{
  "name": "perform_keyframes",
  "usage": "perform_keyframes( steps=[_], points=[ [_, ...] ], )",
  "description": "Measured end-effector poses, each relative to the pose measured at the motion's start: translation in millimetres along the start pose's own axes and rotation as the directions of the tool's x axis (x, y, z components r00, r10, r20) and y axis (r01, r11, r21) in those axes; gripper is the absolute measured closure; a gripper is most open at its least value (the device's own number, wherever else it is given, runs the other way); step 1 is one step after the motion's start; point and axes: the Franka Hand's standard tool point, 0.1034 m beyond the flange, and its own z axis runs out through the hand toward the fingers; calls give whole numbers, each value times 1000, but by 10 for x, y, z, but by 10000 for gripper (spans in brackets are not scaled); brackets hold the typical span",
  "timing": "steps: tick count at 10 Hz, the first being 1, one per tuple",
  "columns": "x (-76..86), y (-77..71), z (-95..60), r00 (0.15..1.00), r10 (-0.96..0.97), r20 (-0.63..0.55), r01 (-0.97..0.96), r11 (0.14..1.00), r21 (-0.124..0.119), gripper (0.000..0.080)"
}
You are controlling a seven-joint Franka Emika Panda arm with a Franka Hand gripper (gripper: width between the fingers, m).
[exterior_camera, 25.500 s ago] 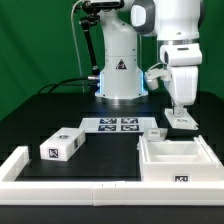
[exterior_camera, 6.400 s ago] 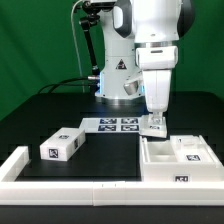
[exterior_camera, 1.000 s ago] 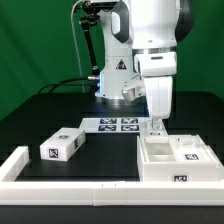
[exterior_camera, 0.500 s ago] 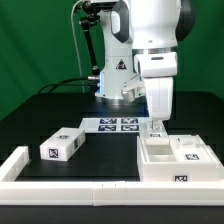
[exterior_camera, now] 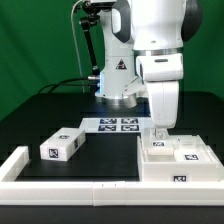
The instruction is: Assemble cabinet
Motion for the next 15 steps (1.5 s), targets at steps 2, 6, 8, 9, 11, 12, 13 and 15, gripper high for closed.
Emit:
perform_keyframes(
  steps=[2, 6, 8, 9, 11, 12, 13, 15],
  points=[
    [-1, 0, -1, 1000, 0, 0, 0, 1000, 0, 729],
    [-1, 148, 4, 1000, -5, 5, 5, 1000, 14, 729],
    [5, 330, 8, 1000, -7, 6, 7, 1000, 19, 729],
    [18, 389, 14, 1000, -13, 7, 12, 1000, 25, 729],
    [20, 506, 18, 1000, -14, 3, 14, 1000, 19, 729],
    [23, 536, 25, 1000, -14, 2, 14, 1000, 22, 729],
    [24, 536, 27, 1000, -17, 4, 17, 999, 28, 729],
    [28, 536, 27, 1000, -15, 5, 15, 999, 33, 729]
  ],
)
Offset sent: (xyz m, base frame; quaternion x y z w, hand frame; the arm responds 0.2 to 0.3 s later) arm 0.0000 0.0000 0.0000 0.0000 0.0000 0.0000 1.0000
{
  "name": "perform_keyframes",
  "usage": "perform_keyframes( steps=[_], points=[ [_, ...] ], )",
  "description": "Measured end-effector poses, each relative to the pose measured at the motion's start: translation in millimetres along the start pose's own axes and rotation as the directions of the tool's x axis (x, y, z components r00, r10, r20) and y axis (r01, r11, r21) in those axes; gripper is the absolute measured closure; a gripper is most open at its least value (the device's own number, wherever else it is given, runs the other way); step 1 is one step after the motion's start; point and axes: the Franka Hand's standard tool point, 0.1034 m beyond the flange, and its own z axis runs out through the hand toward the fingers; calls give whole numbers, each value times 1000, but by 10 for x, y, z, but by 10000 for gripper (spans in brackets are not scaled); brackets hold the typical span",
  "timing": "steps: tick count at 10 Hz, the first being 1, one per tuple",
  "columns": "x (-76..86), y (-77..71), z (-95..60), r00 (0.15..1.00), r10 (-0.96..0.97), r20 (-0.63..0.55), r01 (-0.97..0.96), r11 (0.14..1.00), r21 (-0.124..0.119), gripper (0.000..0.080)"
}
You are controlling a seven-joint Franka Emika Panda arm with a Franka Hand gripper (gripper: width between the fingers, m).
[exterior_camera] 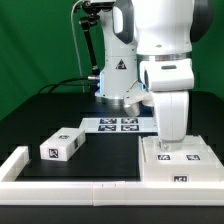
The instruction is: Assemble cabinet
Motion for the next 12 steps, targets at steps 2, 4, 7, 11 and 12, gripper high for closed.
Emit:
perform_keyframes(
  steps=[2, 4, 7, 11, 12],
  points=[
    [1, -2, 1, 1000, 0, 0, 0, 1000, -1, 654],
    [-27, 12, -9, 1000, 8, -2, -8, 1000, -9, 516],
    [-97, 59, -40, 999, 43, -9, -43, 998, -36, 200],
    [-57, -210, -174, 987, 161, -18, -162, 984, -80, 3],
    [-59, -282, -234, 983, 181, -20, -182, 979, -93, 2]
  ],
)
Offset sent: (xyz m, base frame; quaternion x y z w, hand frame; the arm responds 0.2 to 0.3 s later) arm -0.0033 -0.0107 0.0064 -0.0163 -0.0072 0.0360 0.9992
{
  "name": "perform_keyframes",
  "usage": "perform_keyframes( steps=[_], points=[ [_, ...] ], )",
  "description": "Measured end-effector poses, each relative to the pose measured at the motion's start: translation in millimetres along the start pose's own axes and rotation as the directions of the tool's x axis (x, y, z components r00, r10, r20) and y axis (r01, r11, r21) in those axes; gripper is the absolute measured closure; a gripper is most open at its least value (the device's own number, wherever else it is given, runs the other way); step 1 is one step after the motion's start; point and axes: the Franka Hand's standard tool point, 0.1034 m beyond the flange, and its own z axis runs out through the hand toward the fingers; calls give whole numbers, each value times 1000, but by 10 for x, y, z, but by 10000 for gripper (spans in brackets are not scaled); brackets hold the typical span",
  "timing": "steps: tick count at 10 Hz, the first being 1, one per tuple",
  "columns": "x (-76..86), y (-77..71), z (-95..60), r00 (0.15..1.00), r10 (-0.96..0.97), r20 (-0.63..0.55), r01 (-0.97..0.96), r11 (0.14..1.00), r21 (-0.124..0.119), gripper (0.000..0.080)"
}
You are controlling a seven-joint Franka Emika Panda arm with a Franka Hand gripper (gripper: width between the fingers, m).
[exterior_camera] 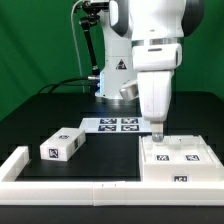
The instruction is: Assemble cabinet
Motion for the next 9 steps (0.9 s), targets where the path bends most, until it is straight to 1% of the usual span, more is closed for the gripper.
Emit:
perform_keyframes(
  steps=[1, 2, 3, 4, 6, 7, 8, 9],
  points=[
    [-6, -64, -63, 1000, 24, -5, -24, 1000, -19, 2],
    [-19, -172, -109, 998, 54, -12, -55, 998, -36, 2],
    [-42, -322, -107, 997, 81, -14, -81, 996, -35, 2],
    [-52, -396, -80, 995, 97, -17, -98, 995, -31, 2],
    [-49, -389, -80, 995, 101, -17, -102, 994, -31, 2],
    [-39, -395, -78, 978, 209, -25, -210, 977, -25, 2],
    [-23, -402, -86, 953, 302, -38, -303, 952, -31, 2],
    [-4, -469, -94, 902, 428, -60, -431, 902, -35, 2]
  ],
)
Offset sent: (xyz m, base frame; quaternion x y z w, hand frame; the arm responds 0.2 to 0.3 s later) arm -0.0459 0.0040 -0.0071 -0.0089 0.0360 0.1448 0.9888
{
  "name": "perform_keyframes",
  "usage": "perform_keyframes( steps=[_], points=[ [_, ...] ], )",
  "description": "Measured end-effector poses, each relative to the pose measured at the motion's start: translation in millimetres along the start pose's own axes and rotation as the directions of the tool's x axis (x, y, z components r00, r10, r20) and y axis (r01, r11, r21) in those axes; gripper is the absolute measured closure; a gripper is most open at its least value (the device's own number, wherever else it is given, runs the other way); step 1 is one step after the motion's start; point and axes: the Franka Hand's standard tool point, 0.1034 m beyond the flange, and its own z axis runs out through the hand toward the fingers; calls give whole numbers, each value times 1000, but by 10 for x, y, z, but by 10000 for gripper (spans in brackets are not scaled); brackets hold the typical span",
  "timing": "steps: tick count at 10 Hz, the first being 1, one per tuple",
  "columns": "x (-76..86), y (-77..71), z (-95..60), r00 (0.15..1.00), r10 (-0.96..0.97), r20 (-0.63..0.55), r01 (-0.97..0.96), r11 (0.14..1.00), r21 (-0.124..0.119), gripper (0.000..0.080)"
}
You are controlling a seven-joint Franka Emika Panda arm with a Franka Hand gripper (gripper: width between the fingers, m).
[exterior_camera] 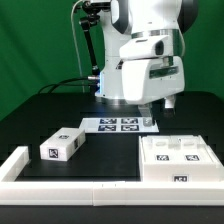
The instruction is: Assemble cabinet
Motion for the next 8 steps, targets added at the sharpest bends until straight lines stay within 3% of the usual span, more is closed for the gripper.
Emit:
perform_keyframes(
  steps=[2, 7, 8],
  points=[
    [-31, -153, -1, 984, 177, -4, -177, 984, 3, 2],
    [-1, -195, 19, 882, 471, -22, -470, 882, 31, 2],
    [1, -239, 38, 813, 582, -12, -581, 813, 38, 2]
  ],
)
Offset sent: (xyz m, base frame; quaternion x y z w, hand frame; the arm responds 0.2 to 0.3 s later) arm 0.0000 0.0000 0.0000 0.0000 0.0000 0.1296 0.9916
